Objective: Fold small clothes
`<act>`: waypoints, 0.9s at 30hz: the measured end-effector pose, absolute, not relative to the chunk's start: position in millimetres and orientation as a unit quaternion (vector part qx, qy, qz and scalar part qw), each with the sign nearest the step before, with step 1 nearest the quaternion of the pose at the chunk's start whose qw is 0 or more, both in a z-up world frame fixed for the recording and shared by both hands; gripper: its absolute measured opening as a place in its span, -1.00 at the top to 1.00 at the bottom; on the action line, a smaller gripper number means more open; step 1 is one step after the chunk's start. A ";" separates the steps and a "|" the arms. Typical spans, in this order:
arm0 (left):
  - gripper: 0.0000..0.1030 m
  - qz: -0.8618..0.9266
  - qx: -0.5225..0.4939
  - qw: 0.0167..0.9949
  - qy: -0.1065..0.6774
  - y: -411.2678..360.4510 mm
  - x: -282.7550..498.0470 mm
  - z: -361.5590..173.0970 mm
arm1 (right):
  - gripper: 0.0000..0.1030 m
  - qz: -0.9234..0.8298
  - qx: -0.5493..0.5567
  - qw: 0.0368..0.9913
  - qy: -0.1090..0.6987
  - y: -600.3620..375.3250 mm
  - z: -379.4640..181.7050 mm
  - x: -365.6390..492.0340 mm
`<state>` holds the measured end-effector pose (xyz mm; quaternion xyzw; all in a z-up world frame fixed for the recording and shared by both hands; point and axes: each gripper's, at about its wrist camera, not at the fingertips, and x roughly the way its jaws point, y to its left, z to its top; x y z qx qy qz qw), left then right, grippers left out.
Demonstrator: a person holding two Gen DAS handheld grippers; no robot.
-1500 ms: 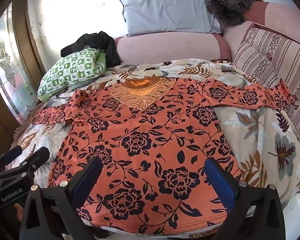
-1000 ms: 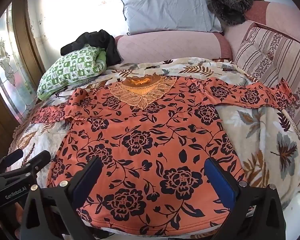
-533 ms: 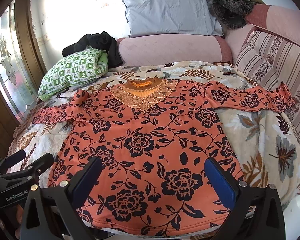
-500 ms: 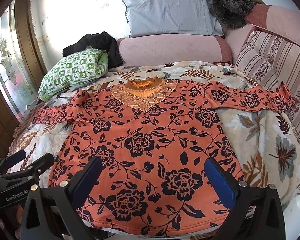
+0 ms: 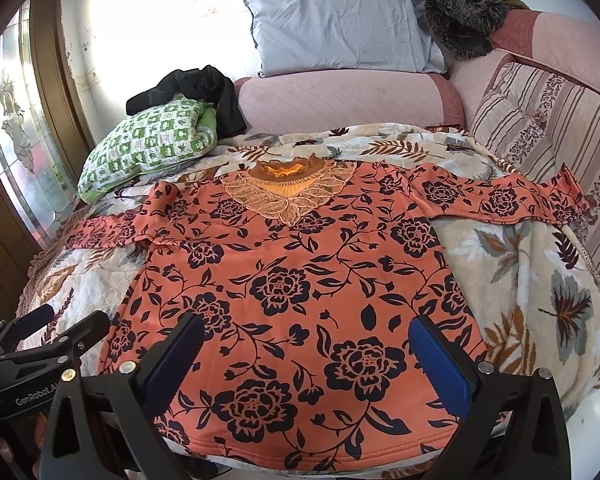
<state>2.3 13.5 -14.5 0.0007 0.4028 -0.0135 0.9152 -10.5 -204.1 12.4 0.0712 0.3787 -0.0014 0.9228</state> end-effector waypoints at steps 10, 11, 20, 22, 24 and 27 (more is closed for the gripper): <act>-1.00 -0.014 0.000 0.914 0.405 13.8 1.7 -15.0 | -1.00 -0.002 0.072 0.923 0.377 -203.9 13.6 -11.0; -1.00 -0.014 0.000 0.914 0.405 13.8 1.6 -15.0 | -1.00 -0.002 0.072 0.923 0.377 -203.7 14.4 -10.9; -1.00 -0.013 0.001 0.914 0.405 13.9 3.2 -13.8 | -1.00 -0.001 0.072 0.924 0.375 -203.6 16.3 -9.6; -1.00 -0.014 0.000 0.914 0.405 14.2 3.2 -13.8 | -1.00 -0.001 0.071 0.925 0.374 -203.0 17.4 -8.6; -1.00 -0.014 0.000 0.914 0.405 14.0 3.2 -13.8 | -1.00 0.000 0.072 0.925 0.374 -203.1 17.9 -8.0; -1.00 -0.014 0.000 0.914 0.405 13.9 3.2 -13.8 | -1.00 -0.001 0.071 0.925 0.373 -202.9 17.5 -8.1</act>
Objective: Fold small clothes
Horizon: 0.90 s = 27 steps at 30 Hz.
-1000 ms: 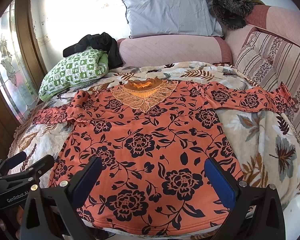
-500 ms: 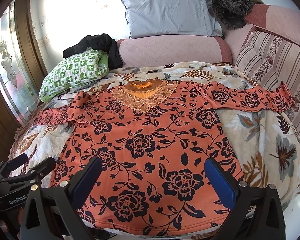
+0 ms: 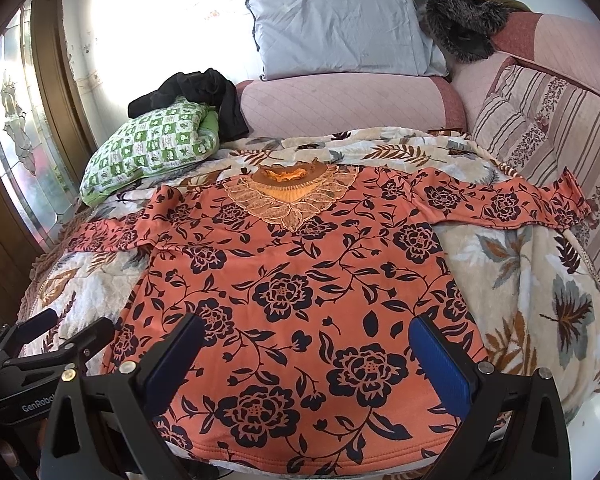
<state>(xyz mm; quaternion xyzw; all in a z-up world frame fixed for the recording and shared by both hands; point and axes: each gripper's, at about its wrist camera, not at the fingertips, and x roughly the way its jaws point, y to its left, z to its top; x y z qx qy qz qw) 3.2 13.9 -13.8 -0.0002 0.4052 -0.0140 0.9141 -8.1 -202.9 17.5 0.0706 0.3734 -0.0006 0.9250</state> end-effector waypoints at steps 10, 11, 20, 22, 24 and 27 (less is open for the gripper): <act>-1.00 -0.014 0.000 0.914 0.406 13.2 5.1 -12.9 | -1.00 0.000 0.071 0.925 0.374 -201.9 16.8 -7.2; -1.00 -0.014 0.000 0.914 0.406 13.3 5.0 -12.9 | -1.00 0.000 0.071 0.925 0.374 -201.9 17.6 -6.8; -1.00 -0.013 0.005 0.911 0.412 12.0 10.4 -19.6 | -1.00 0.000 0.077 0.923 0.378 -206.7 11.8 -2.0; -1.00 -0.015 -0.001 0.908 0.419 14.6 13.1 -24.9 | -1.00 0.005 0.093 0.921 0.378 -215.3 8.4 -0.2; -1.00 -0.017 -0.011 0.903 0.429 19.2 17.0 -32.2 | -1.00 0.014 0.138 0.915 0.379 -236.8 4.3 3.3; -1.00 -0.022 -0.031 0.893 0.449 26.7 25.5 -45.8 | -1.00 0.026 0.257 0.889 0.378 -296.6 -11.4 12.9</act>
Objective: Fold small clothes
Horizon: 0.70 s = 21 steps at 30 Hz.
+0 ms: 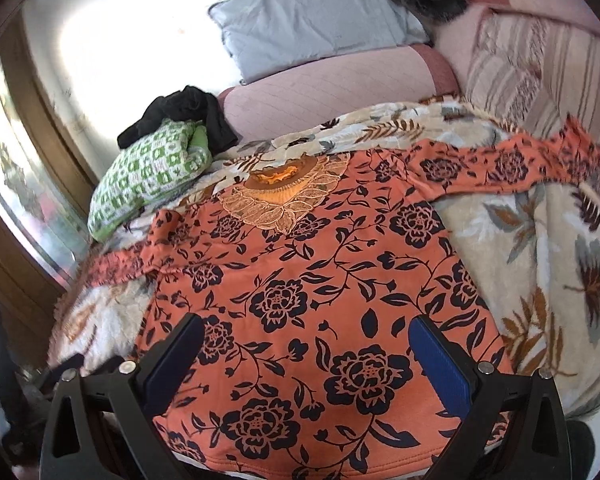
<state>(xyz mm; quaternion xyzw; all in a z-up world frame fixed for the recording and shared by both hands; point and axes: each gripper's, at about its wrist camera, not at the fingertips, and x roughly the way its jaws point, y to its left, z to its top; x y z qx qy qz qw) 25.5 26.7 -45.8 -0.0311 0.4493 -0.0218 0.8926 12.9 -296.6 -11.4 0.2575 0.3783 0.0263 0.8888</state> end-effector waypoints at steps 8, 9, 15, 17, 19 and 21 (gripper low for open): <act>-1.00 -0.008 -0.023 0.870 0.492 29.2 47.4 -79.9 | -0.99 -0.063 0.622 0.736 0.262 -539.5 -97.7 31.4; -1.00 -0.006 -0.017 0.868 0.496 28.8 50.2 -83.5 | -0.98 -0.086 0.638 0.725 0.243 -566.1 -102.7 33.8; -1.00 0.008 0.003 0.856 0.517 26.1 70.4 -103.0 | -0.80 -0.165 0.640 0.724 0.196 -673.0 -101.7 71.8; -1.00 0.009 0.006 0.853 0.521 24.7 77.1 -108.2 | -0.69 -0.182 0.644 0.713 0.211 -686.3 -110.3 87.3; -1.00 0.007 0.011 0.852 0.524 22.9 82.3 -112.3 | -0.55 -0.206 0.643 0.705 0.215 -695.4 -118.4 97.9; -1.00 0.003 0.016 0.851 0.525 21.8 85.3 -115.5 | -0.43 -0.215 0.642 0.703 0.218 -701.1 -128.4 106.2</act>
